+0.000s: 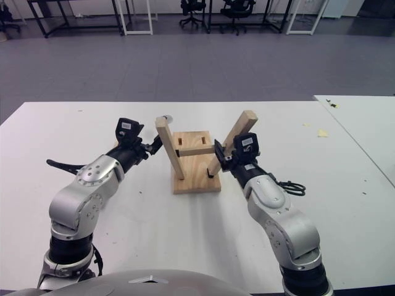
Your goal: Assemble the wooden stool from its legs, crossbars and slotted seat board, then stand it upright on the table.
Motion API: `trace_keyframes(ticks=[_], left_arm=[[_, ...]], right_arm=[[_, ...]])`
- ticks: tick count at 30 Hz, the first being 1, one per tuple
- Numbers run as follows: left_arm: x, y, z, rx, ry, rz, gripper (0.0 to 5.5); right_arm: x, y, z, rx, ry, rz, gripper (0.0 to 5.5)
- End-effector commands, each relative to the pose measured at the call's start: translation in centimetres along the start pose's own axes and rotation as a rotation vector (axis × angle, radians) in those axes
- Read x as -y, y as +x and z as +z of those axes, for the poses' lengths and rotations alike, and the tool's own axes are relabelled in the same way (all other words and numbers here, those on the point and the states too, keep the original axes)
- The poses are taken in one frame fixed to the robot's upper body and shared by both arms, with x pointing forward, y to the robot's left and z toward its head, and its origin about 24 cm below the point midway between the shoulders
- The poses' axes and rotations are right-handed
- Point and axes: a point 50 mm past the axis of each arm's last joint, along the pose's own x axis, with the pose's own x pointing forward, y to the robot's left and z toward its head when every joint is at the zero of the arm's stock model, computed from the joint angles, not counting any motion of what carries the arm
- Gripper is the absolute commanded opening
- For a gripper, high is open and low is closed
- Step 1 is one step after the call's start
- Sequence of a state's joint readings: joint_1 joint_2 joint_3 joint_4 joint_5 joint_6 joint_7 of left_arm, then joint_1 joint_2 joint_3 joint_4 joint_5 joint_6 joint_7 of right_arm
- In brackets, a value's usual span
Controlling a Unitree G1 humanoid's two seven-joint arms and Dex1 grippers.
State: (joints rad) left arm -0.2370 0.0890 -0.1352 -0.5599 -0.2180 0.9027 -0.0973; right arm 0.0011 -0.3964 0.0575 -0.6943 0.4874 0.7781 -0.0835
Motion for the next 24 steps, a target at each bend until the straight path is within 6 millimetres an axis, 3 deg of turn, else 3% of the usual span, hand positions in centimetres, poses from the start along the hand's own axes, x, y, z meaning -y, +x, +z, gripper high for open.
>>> trace_keyframes(ticks=[1, 7, 9, 12, 18, 24], left_arm=[[2.6, 1.1, 0.8, 0.054, -0.021, -0.099, 3.79], [0.5, -1.2, -0.1, 0.048, -0.014, -0.002, 3.79], [0.5, -1.0, 0.6, 0.076, 0.003, -0.001, 3.79], [2.2, 0.4, 1.9, 0.124, -0.006, -0.069, 3.79], [4.8, 1.1, 1.6, 0.096, -0.012, -0.165, 3.79], [5.9, 1.4, 2.0, 0.107, -0.007, -0.209, 3.79]], right_arm=[[-1.9, -0.5, -1.7, -0.127, 0.019, 0.220, 3.06], [0.7, -1.0, -1.2, -0.091, -0.012, 0.127, 3.06], [0.3, -0.7, -0.6, -0.054, -0.033, 0.160, 3.06], [-1.5, -0.7, -0.1, -0.039, -0.109, 0.256, 3.06], [-2.8, -0.7, 0.1, -0.128, -0.341, 0.308, 3.06], [-5.0, -1.0, 0.8, -0.135, -0.361, 0.418, 3.06]])
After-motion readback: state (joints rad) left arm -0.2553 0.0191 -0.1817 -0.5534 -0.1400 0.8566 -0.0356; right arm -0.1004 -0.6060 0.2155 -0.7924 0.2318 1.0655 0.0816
